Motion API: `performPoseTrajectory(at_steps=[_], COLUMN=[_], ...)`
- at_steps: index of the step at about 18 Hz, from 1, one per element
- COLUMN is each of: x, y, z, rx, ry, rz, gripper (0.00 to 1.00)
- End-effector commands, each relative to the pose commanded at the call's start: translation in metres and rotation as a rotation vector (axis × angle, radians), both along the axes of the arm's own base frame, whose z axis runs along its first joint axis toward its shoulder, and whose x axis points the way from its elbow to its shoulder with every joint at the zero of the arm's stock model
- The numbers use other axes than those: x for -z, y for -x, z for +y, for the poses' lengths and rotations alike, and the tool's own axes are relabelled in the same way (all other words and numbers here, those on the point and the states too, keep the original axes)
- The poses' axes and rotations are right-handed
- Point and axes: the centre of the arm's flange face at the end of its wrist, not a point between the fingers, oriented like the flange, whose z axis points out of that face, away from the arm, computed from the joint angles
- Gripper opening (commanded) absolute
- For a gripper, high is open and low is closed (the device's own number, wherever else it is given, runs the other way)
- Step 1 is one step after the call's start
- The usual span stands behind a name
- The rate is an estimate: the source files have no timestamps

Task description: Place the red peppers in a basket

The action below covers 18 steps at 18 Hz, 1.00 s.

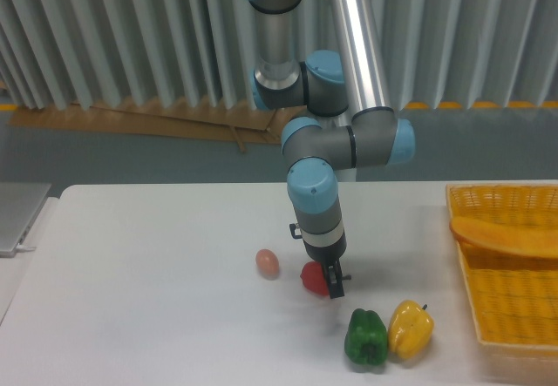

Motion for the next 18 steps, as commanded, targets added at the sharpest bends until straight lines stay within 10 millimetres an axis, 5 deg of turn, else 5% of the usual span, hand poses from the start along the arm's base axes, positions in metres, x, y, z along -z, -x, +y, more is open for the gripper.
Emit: performPoseTrajectory(at_steps=[7,9,14,18], x=[0.000,0.001,-0.001,-0.016], y=[0.000,0.001,0.002,0.009], z=[0.000,0.000,-0.001,-0.007], rx=[-0.001,-0.016,-0.015,-0.023], ry=[0.002,0.005,0.011,-0.005], rz=[0.000,0.005,0.014,0.030], gripper=[0.56,0.47,0.46,0.46])
